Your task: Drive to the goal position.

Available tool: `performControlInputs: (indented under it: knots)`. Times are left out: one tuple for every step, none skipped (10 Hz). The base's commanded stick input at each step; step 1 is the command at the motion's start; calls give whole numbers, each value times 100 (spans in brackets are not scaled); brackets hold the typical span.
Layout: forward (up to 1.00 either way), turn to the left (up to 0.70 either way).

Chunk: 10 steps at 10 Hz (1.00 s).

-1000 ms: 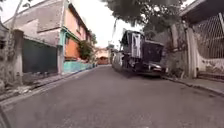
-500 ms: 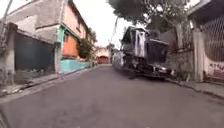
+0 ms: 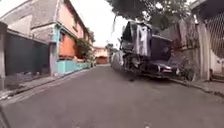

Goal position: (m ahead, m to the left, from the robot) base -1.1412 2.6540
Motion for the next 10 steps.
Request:
performControlInputs:
  knots:
    - [70, 13]
    - [70, 0]
    - [70, 0]
    - [70, 0]
    - [70, 0]
    - [70, 0]
    - [70, 0]
    - [70, 0]
    - [70, 0]
    - [70, 0]
